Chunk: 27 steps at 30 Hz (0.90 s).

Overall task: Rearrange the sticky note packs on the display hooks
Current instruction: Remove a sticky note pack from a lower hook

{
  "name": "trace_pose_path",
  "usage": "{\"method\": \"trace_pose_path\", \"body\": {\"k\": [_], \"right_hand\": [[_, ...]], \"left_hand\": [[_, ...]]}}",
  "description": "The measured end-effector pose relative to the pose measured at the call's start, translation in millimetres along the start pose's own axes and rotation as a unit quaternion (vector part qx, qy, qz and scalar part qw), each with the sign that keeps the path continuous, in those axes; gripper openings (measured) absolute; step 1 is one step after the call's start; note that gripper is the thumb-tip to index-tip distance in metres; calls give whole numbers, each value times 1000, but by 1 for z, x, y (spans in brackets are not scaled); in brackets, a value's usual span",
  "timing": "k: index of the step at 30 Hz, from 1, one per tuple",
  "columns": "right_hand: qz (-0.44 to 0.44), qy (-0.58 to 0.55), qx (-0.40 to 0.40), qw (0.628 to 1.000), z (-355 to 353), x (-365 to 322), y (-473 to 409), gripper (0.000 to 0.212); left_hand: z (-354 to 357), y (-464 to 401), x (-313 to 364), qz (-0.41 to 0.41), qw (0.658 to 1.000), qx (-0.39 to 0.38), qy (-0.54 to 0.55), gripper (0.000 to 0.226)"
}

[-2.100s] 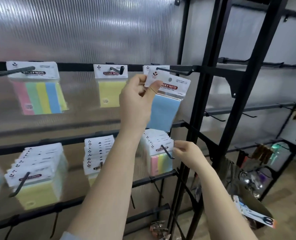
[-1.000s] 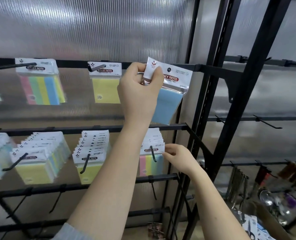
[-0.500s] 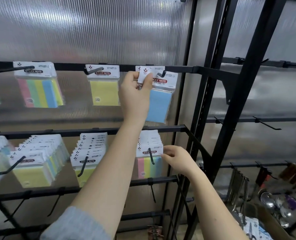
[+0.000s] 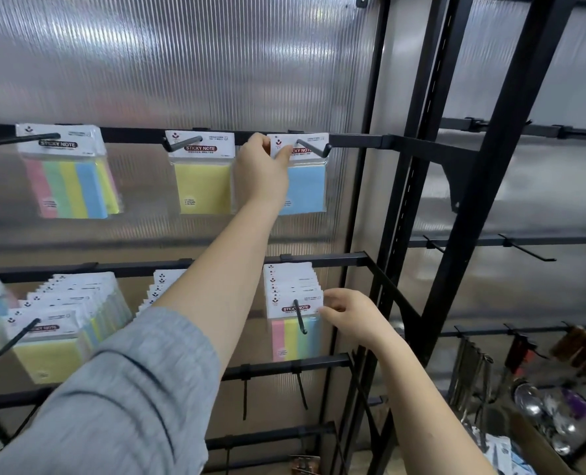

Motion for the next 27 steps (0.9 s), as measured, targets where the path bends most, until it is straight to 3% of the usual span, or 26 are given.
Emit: {"method": "trace_pose_path", "body": {"k": [4, 10, 19, 27], "right_hand": [[-1, -3, 1, 1000, -1, 0, -3, 32], [-7, 3, -4, 1000, 1, 1, -4, 36], [11, -22, 72, 997, -6, 6, 6, 38], [46, -110, 132, 984, 10, 11, 20, 8]], "left_hand": [[4, -7, -1, -14, 1000, 6, -26, 41], [4, -7, -2, -25, 1000, 7, -16, 27], [-12, 4, -1, -75, 997, -18, -15, 14], [-38, 34, -13, -121, 987, -62, -84, 17]]}}
Point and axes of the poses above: each hand's wrist, its own y-axis away from the middle knuckle, its own z-axis out of the palm, x = y × z, the point moved 9 cm from there along -y, towards the middle knuckle, and after that the axes turned 7 degrees about -z, right-handed, at the moved point
